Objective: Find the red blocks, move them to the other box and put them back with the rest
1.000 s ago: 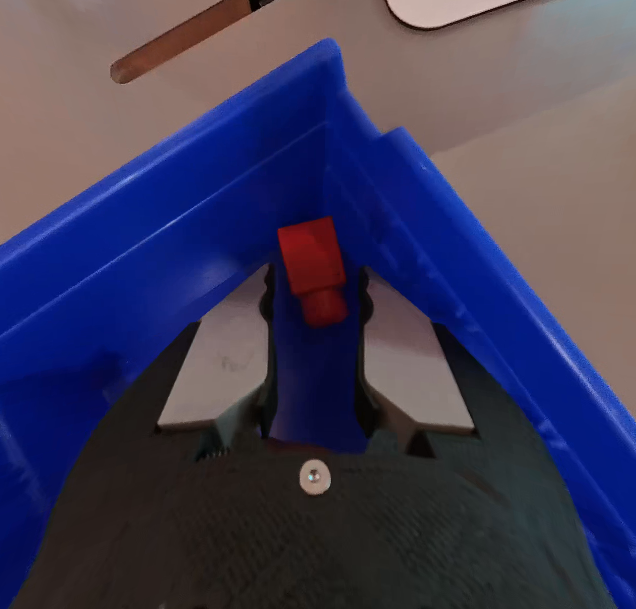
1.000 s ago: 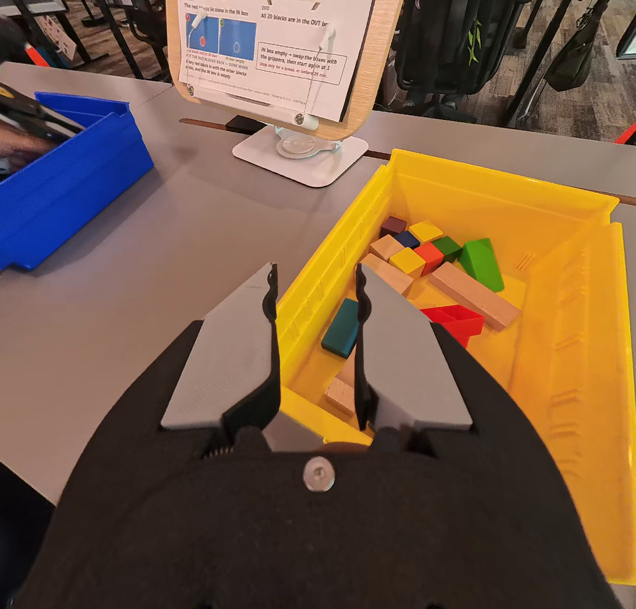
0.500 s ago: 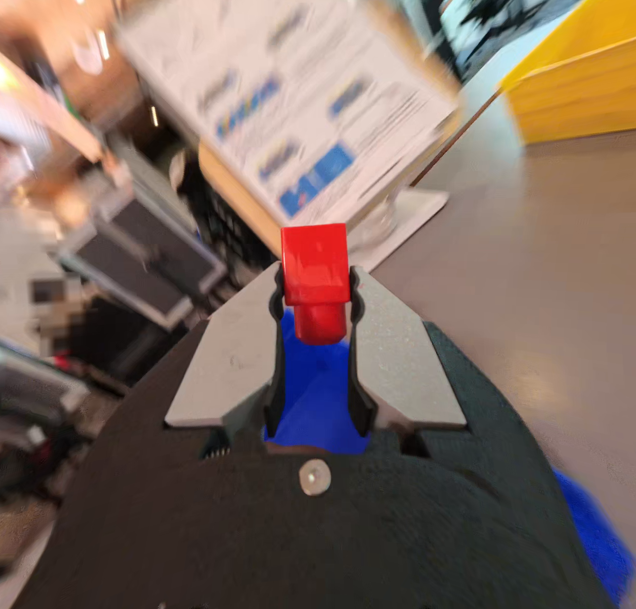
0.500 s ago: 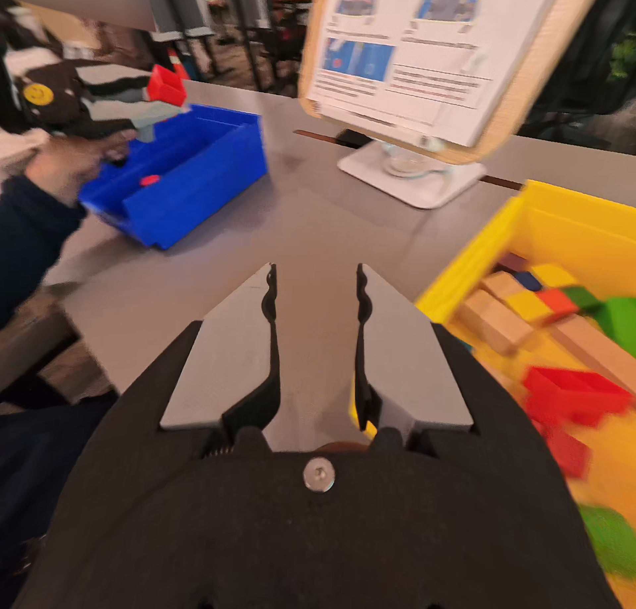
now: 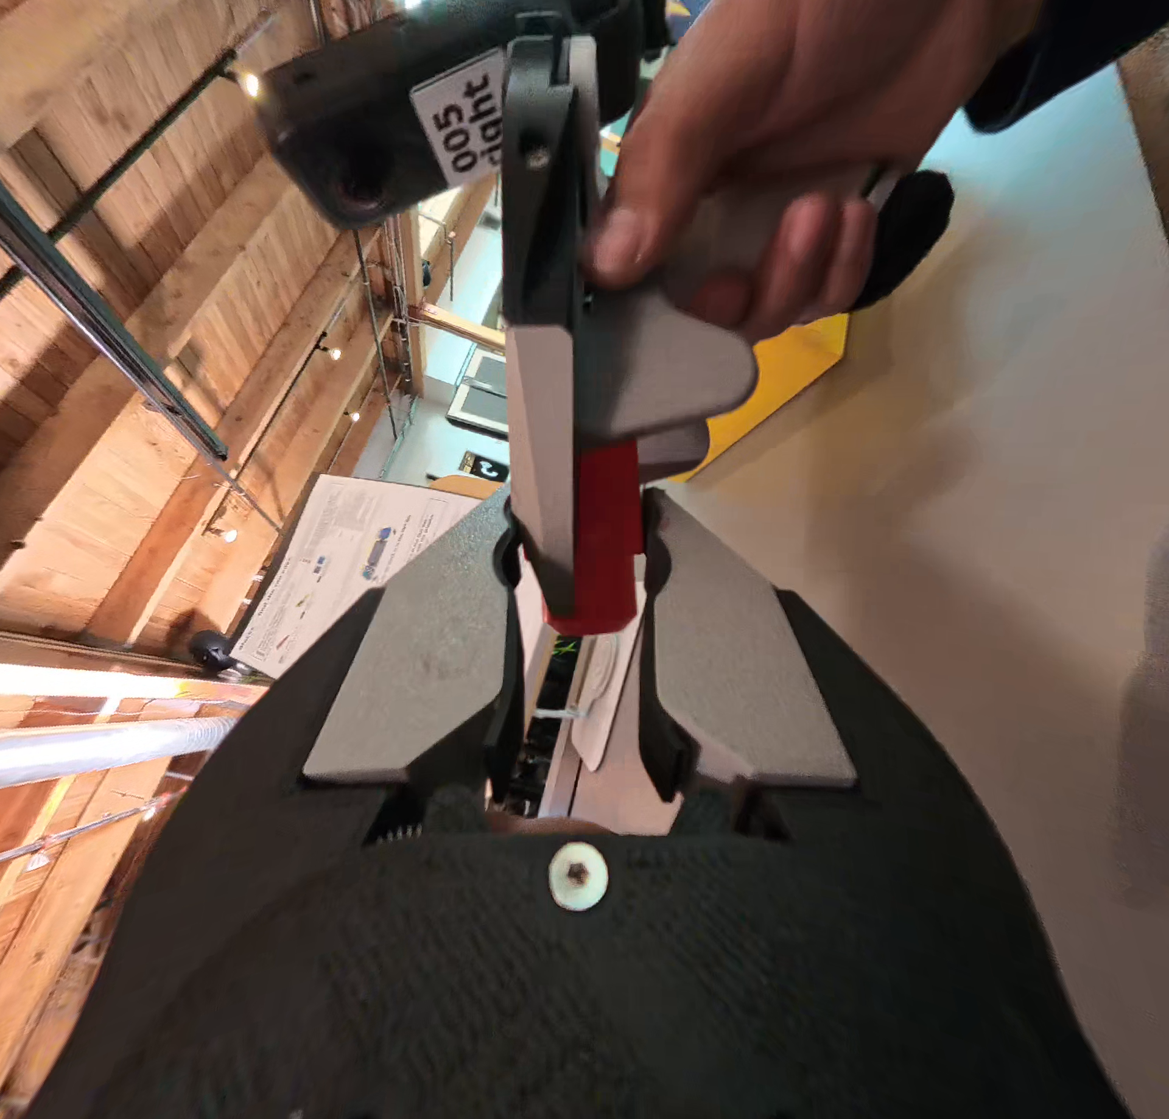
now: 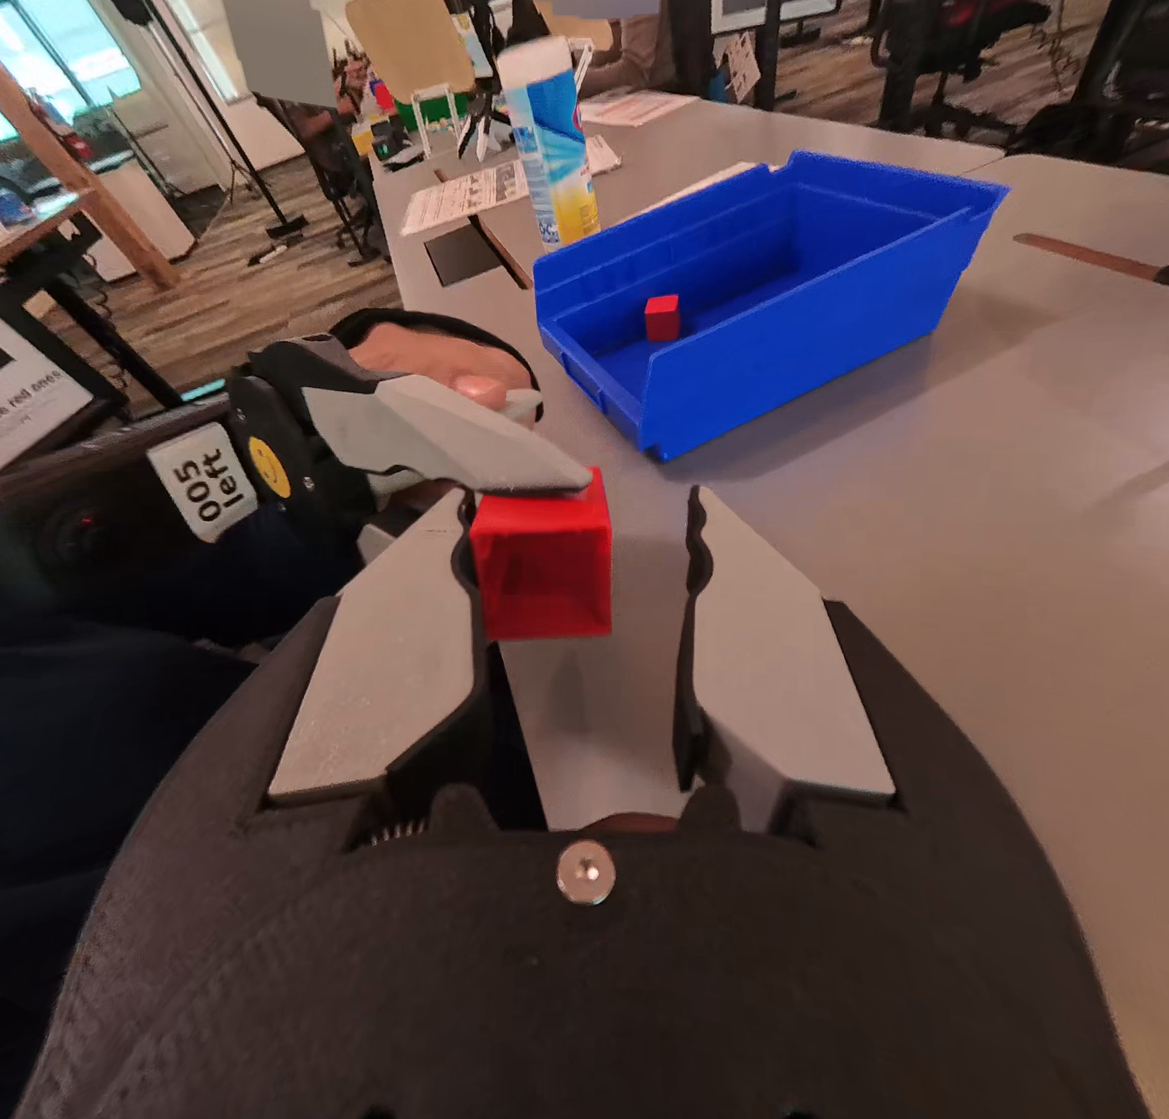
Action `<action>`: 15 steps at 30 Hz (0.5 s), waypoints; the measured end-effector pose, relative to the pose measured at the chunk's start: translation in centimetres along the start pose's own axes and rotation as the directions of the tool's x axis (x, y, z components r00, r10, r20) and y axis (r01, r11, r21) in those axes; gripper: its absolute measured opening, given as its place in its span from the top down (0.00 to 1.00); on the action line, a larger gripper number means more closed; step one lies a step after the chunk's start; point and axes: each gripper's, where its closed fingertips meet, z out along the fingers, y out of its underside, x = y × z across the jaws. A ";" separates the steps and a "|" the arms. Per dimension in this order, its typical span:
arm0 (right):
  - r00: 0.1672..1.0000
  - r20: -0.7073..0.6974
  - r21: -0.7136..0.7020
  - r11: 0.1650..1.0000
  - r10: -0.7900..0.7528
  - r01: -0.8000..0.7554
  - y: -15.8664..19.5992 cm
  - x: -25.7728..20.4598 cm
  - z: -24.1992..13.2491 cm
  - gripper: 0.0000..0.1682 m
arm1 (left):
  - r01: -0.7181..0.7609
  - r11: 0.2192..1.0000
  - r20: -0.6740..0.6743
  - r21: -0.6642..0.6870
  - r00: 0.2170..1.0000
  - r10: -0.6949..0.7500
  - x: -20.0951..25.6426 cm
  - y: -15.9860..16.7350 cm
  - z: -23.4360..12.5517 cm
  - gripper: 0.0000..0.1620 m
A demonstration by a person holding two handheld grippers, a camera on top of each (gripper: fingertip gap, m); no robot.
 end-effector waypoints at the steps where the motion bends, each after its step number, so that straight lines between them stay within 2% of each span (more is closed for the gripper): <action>1: 1.000 0.025 -0.018 1.000 -0.002 0.003 0.4 -0.3 0.3 0.65 | -0.014 1.000 -0.004 -0.020 1.000 0.014 0.3 0.3 0.3 0.79; 2: 0.999 0.040 -0.029 1.000 -0.007 0.008 0.7 -0.4 0.6 0.78 | -0.033 0.999 0.000 -0.036 0.999 0.033 0.5 0.7 0.4 0.78; 15: 0.998 -0.047 -0.046 0.998 -0.034 0.031 0.7 1.8 -0.3 0.78 | 0.064 0.995 0.031 -0.072 0.998 -0.062 0.2 2.3 1.1 0.80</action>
